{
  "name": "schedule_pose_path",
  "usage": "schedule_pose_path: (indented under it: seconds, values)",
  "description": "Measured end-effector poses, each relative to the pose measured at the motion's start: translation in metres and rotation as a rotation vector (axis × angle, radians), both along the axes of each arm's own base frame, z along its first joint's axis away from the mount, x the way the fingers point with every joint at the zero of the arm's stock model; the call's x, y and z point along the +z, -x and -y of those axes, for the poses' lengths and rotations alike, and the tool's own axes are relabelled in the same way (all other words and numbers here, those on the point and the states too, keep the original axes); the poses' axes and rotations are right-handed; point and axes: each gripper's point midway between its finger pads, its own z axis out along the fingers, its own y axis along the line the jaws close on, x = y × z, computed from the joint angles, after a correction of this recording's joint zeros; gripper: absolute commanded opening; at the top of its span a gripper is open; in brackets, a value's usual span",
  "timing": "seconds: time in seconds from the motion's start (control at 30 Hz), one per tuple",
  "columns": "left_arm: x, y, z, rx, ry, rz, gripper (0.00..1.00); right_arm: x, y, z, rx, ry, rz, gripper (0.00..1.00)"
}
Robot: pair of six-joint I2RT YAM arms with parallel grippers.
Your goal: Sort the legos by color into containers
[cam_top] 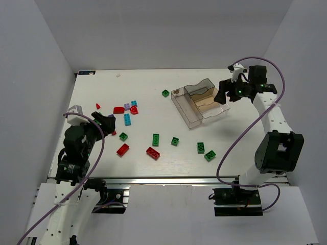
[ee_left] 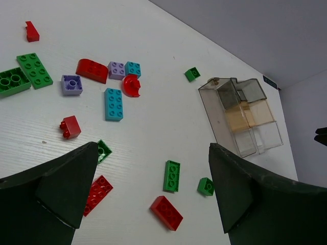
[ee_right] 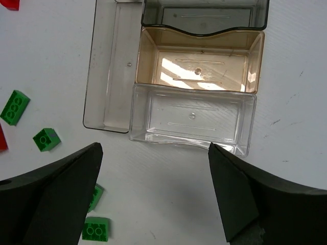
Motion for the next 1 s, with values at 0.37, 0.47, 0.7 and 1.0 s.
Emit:
schedule_pose_path:
  seconds: [0.37,0.47,0.7,1.0]
  values:
    - [-0.006,0.004,0.003,-0.02,0.006,-0.012,0.97,-0.003,0.04,-0.026,0.374,0.052,0.053,0.89]
    - [-0.007,0.004,0.005,-0.026,0.01,-0.018,0.89,-0.01,0.057,-0.044,0.535,0.09,0.094,0.89]
    - [-0.015,0.008,0.014,-0.08,0.023,-0.052,0.53,-0.029,0.14,-0.092,0.969,0.058,0.213,0.69]
    - [-0.035,0.015,0.022,-0.121,0.036,-0.135,0.83,-0.081,0.199,-0.105,1.206,0.084,0.239,0.86]
